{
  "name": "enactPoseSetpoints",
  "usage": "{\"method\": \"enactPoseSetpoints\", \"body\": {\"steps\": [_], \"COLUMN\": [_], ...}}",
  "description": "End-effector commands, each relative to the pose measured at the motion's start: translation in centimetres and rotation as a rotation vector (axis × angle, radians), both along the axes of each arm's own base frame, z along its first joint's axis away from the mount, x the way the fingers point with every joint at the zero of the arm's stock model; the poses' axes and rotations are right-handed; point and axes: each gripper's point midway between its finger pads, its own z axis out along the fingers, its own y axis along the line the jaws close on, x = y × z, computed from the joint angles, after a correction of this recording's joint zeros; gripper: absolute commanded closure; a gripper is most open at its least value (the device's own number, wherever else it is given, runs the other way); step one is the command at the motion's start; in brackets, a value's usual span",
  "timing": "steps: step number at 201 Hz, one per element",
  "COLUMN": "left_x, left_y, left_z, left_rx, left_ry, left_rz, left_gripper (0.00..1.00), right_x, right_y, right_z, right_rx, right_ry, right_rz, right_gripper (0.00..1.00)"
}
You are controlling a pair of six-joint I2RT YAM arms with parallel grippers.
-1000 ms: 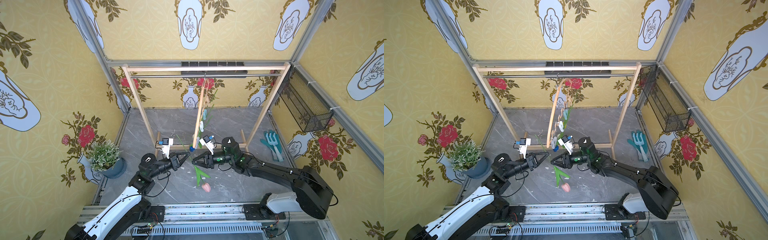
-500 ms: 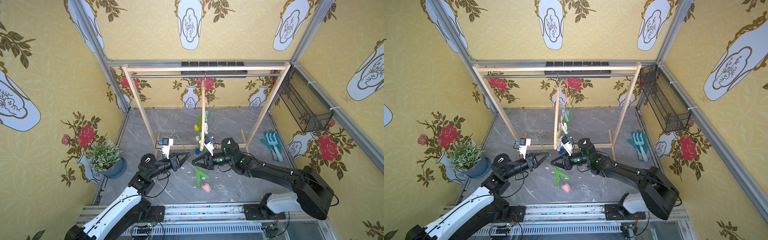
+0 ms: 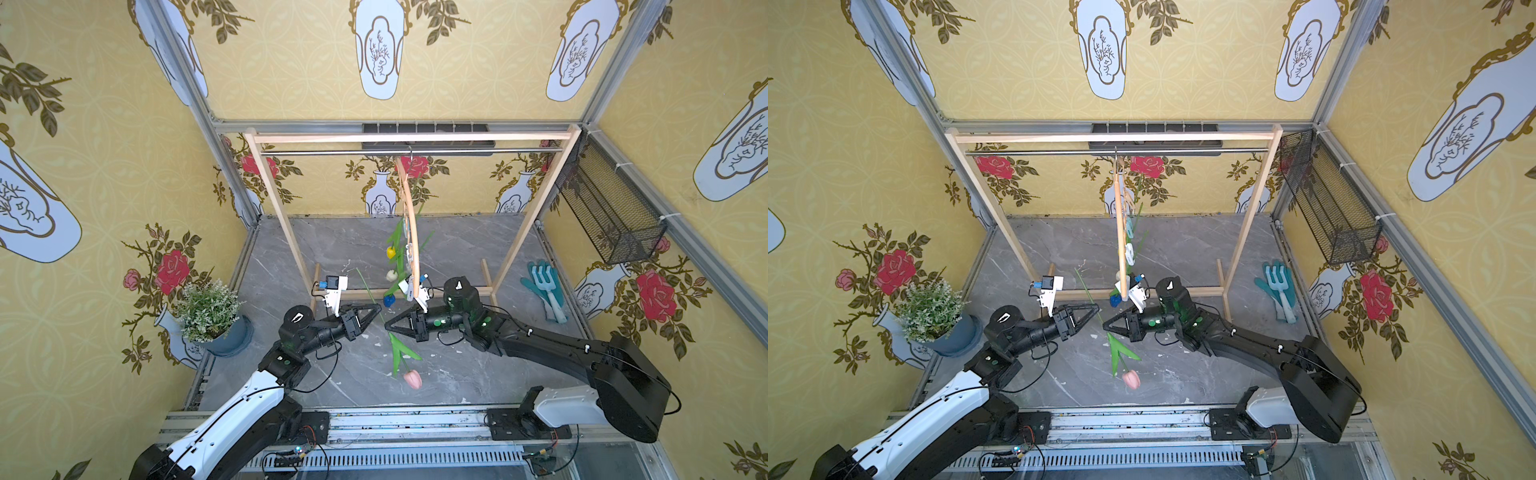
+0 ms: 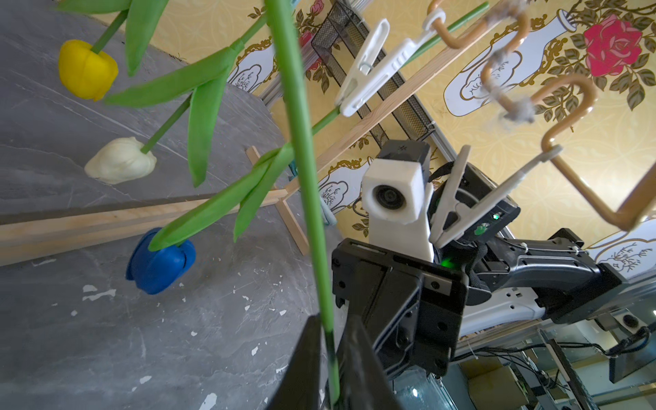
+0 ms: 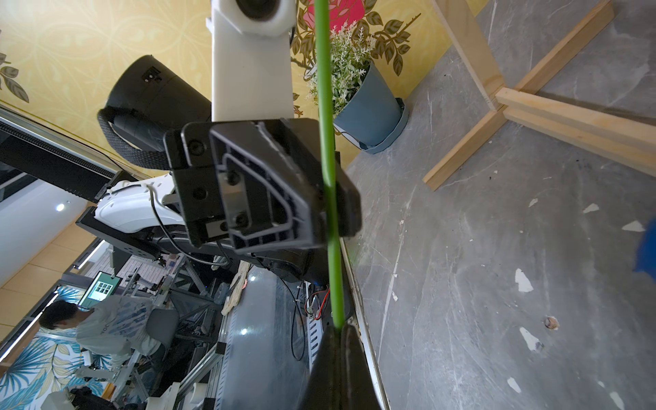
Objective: Dry the flowers on a clothes hanger
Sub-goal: Pick up the flower at the center of the board.
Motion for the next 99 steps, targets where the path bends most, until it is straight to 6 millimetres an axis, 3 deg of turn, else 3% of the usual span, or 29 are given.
{"method": "enactPoseSetpoints", "body": {"steps": [1, 46, 99], "left_x": [1.4, 3.5, 4.7], "left_y": [1.1, 3.9, 5.2], "left_z": [0.1, 0.7, 2.3], "left_rx": [0.057, 0.200, 0.253], "left_ry": [-0.014, -0.023, -0.028], "left_rz": [0.106, 0.297, 0.386], "left_gripper": [0.41, 0.32, 0.23], "right_x": [0.6, 1.4, 2.7], "right_y": [0.0, -0.8, -3.3], "right_z": [-0.3, -2.8, -5.4], "right_rx": [-0.023, -0.154, -0.281], "right_ry": [-0.029, -0.055, -0.068], "right_rz": [-0.038, -0.160, -0.324], "right_gripper": [1.00, 1.00, 1.00]}}
